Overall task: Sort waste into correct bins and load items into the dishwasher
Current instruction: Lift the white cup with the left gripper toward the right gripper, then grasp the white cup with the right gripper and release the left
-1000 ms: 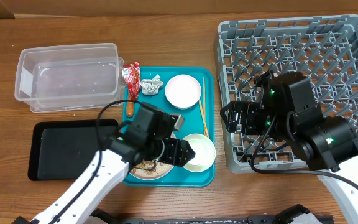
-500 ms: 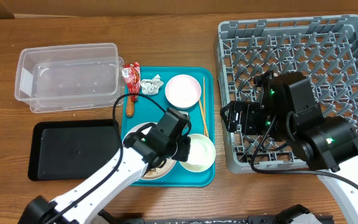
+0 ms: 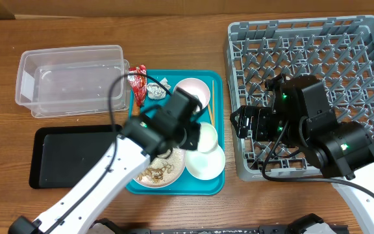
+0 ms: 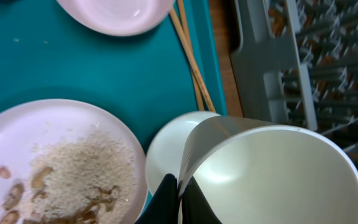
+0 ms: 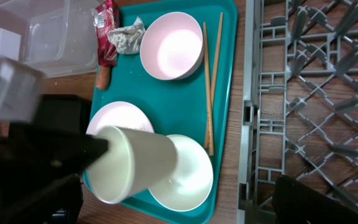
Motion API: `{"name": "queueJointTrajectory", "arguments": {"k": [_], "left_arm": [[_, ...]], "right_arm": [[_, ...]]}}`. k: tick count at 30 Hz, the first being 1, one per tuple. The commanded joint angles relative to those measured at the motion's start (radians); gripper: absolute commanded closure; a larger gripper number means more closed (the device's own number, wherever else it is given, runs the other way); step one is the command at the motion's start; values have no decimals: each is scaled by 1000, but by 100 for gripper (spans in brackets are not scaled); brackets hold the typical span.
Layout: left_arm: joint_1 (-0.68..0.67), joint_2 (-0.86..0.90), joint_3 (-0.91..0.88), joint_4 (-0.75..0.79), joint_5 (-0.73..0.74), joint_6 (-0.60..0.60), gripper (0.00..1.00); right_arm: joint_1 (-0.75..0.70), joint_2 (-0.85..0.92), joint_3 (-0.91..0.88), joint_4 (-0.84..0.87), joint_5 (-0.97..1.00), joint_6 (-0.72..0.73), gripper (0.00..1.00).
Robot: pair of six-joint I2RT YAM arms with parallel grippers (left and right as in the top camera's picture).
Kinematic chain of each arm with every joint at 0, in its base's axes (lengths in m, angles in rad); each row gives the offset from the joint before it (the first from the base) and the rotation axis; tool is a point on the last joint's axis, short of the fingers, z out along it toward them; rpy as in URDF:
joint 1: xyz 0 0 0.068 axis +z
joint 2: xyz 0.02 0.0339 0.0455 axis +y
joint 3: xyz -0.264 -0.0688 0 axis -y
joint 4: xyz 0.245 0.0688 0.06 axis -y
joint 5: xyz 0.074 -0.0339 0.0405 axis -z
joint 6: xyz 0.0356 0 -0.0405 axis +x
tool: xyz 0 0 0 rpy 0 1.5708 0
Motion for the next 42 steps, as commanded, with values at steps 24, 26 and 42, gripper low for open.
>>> {"name": "queueJointTrajectory", "arguments": {"k": [24,26,42], "left_arm": [[661,3,73,-6,1402,182,96],[647,3,73,-6,1402,185,96],[629,3,73,-6,1389,185,96]], "right_arm": [[61,76,19,364,-656,-250,9],[72,85,19,386,-666,-266,8],[108,89,19,561,-791,-267,23]]}}
